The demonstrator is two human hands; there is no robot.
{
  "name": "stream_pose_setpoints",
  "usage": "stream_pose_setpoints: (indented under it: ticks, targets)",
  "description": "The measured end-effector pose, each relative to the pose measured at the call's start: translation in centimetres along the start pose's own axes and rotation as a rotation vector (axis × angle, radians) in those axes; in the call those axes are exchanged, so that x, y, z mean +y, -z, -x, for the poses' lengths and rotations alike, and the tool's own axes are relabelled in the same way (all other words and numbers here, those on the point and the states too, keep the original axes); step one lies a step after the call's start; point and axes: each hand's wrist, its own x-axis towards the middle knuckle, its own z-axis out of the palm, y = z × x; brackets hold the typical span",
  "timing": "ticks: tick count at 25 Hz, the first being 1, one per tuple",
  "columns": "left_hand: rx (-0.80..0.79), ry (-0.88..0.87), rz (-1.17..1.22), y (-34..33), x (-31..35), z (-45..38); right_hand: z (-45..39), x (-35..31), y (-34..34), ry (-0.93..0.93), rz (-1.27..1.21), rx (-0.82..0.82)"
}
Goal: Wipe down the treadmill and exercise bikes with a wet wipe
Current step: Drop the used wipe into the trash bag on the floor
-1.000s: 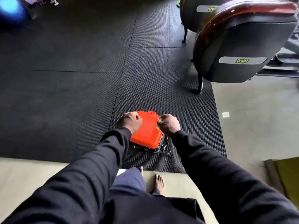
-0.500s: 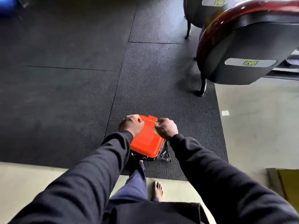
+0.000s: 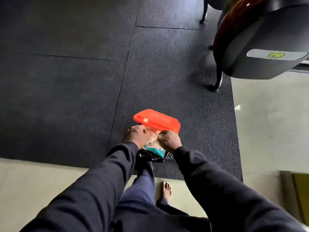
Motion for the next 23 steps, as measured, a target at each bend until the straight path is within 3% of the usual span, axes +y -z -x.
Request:
stream_pose_setpoints:
  ticks: [10,19,23]
  targets:
    - [-0.099,0.004,0.012,-4.0,-3.2,-6.9,-6.1,2.4,-4.6,-0.128,-0.035,-0.066]
    - [-0.284,-0.068,-0.048,-14.0,-7.1,-19.3,-19.2,7.1,-12.7,-0.241,-0.028,-0.101]
    - [-0.325,-0.002,-0.022,-17.1,-8.1,-21.8,-22.7,8.3,-14.9,-0.273,-0.008,-0.200]
